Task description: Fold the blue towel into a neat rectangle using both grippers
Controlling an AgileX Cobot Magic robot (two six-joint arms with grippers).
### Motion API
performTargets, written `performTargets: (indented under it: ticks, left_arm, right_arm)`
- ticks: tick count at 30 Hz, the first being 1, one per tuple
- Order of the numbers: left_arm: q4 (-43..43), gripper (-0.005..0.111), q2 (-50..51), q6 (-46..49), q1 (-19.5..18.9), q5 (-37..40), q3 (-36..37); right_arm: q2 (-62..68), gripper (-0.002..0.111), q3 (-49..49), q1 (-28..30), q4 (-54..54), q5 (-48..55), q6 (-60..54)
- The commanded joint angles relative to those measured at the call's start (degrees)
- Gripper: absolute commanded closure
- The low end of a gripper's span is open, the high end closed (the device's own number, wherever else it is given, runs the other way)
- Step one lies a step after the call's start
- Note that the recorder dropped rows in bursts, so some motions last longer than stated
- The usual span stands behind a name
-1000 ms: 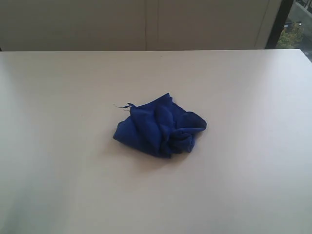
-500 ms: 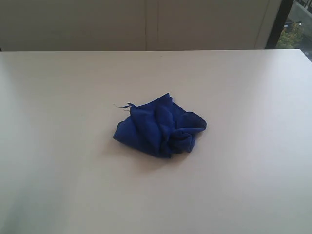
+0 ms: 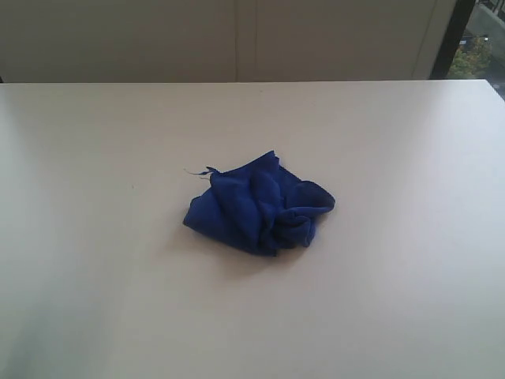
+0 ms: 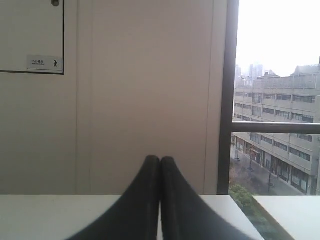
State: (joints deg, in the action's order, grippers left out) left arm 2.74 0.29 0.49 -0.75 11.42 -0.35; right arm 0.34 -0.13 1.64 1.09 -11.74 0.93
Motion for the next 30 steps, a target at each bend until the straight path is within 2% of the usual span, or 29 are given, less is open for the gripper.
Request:
performTargets:
  ticks: [1, 4, 10, 18, 21, 25, 30]
  left_arm:
    - [0.2, 0.107, -0.3, -0.5, -0.2, -0.3, 0.4]
    - [0.2, 0.107, -0.3, -0.5, -0.2, -0.3, 0.4]
    - [0.2, 0.107, -0.3, -0.5, -0.2, -0.3, 0.4]
    - [0.2, 0.107, -0.3, -0.5, -0.2, -0.3, 0.4]
    - [0.2, 0.107, -0.3, -0.5, -0.2, -0.3, 0.4]
    - [0.2, 0.107, -0.3, -0.5, -0.2, -0.3, 0.4]
    - [0.2, 0.107, -0.3, -0.5, -0.2, -0.3, 0.4]
  right_arm:
    - [-0.3, 0.108, 0.1, 0.1, 0.0, 0.7, 0.4]
    - [-0.3, 0.108, 0.0, 0.1, -1.5, 5.0, 2.0]
    - [4.9, 0.108, -7.7, 0.1, -1.6, 11.7, 3.4]
    - [24.6, 0.108, -19.3, 0.1, -1.8, 18.2, 10.1]
    - [34.3, 0.108, -23.1, 0.0, -6.0, 19.9, 10.2]
    - [46.5, 0.108, -28.2, -2.4, -13.2, 23.8, 4.9]
    - [60.1, 0.108, -34.5, -8.7, -28.7, 27.3, -10.9]
